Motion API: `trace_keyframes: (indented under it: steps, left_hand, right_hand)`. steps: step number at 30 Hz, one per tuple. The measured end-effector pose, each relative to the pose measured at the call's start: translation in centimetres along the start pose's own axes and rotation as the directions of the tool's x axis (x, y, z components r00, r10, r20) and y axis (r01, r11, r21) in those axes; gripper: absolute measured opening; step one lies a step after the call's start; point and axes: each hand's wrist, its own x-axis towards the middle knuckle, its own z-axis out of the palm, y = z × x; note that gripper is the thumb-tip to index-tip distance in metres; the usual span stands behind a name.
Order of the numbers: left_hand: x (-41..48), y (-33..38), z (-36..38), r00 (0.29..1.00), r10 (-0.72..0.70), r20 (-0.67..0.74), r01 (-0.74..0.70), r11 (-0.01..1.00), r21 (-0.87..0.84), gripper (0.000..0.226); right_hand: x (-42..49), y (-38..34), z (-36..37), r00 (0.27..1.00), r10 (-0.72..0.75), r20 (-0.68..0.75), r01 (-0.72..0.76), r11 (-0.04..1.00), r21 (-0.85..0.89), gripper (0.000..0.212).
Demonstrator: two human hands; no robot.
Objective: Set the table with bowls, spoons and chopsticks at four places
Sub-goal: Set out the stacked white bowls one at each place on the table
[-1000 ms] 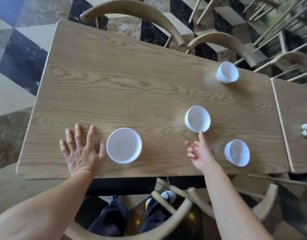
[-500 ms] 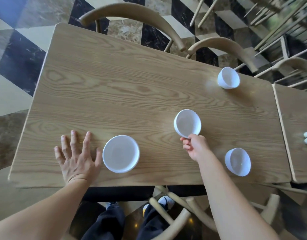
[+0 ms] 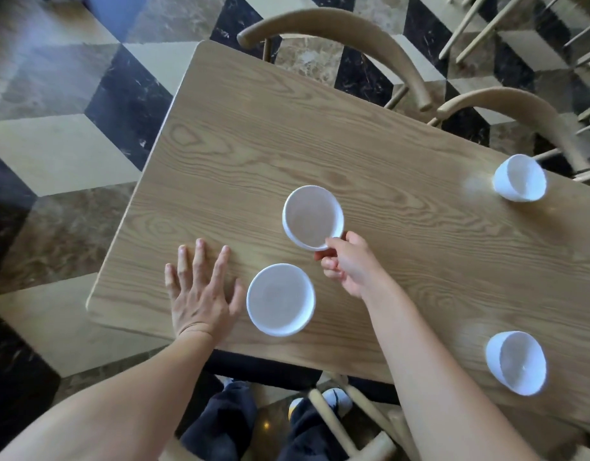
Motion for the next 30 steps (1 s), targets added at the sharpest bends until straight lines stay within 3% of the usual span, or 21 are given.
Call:
trace_keyframes:
  steps: [10,18,30]
  left_hand:
    - [0.0,0.1,0.1,1.000,0.000,0.004,0.000,1.000,-0.010,0.072]
    - [0.0,0.1,0.1,1.000,0.008,-0.010,-0.008,1.000,0.017,0.073]
    - [0.0,0.2,0.1,0.999,-0.004,-0.039,0.004,1.000,0.009,0.072]
  right_hand:
    - [4.9,-5.2,2.3,0.999,-0.022,-0.033,0.024,0.997,0.080,0.011]
    - [9.3,-10.7,4.2,0.999,-0.012,-0.038,0.023,0.955,0.296,0.010]
    - [11.0,-16.4,6.3,0.997,-0.055,-0.059,0.073,0.915,0.396,0.020]
